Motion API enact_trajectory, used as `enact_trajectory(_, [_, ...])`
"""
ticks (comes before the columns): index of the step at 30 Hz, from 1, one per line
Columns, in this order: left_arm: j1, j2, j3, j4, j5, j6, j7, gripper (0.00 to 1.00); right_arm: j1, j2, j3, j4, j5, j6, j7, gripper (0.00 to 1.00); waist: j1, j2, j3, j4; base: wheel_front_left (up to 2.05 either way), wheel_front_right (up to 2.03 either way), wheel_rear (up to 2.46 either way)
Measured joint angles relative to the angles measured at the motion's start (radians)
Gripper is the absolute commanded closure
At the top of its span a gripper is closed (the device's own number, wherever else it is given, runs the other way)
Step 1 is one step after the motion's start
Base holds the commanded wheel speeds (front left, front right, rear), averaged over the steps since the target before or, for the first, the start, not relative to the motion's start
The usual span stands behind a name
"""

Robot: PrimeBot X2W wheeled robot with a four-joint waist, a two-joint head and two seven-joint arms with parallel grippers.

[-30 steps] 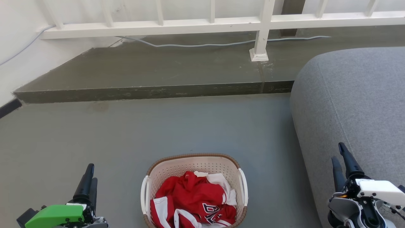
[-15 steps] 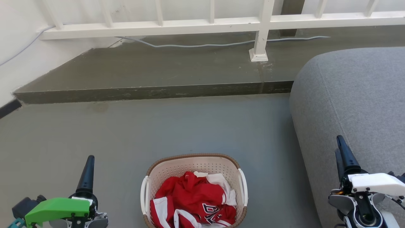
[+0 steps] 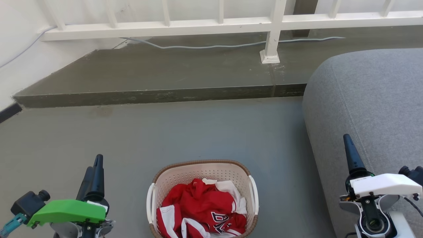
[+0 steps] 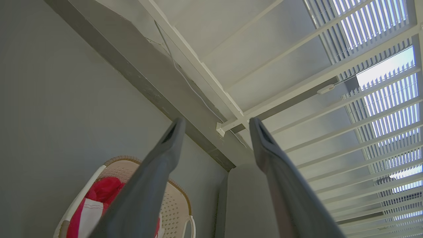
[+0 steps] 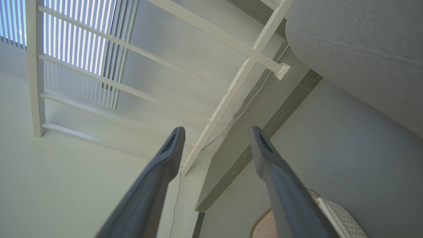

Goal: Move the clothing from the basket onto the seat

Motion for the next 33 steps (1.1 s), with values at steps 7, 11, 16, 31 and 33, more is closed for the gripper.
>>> enact_trajectory(7, [0.01,0.013,-0.021,-0.021,0.152,0.018,-0.022,0.0,0.0,-0.005,0.033,-0.022,-0.139,-0.01,-0.026,0.0,0.0,0.0,0.002,0.0,0.0,0.0,0.0])
enact_trajectory(11, [0.017,0.024,-0.041,-0.034,0.235,0.028,-0.035,0.0,0.0,-0.006,0.05,-0.035,-0.209,-0.019,-0.037,0.0,0.0,0.0,0.003,-0.001,0.0,0.0,0.0])
enact_trajectory(16, [0.021,0.037,-0.056,-0.042,0.341,0.048,-0.053,0.0,0.0,-0.006,0.068,-0.047,-0.29,-0.029,-0.054,0.0,0.0,0.0,0.003,-0.001,0.0,0.0,0.0])
enact_trajectory(31, [0.036,0.048,-0.114,-0.066,0.608,0.092,-0.104,0.0,0.001,-0.011,0.125,-0.081,-0.524,-0.063,-0.107,0.0,0.0,0.0,0.005,-0.002,0.0,0.0,0.0])
enact_trajectory(33, [0.036,0.048,-0.119,-0.069,0.634,0.098,-0.113,0.0,0.001,-0.011,0.129,-0.087,-0.554,-0.064,-0.113,0.0,0.0,0.0,0.005,-0.002,0.0,0.0,0.0])
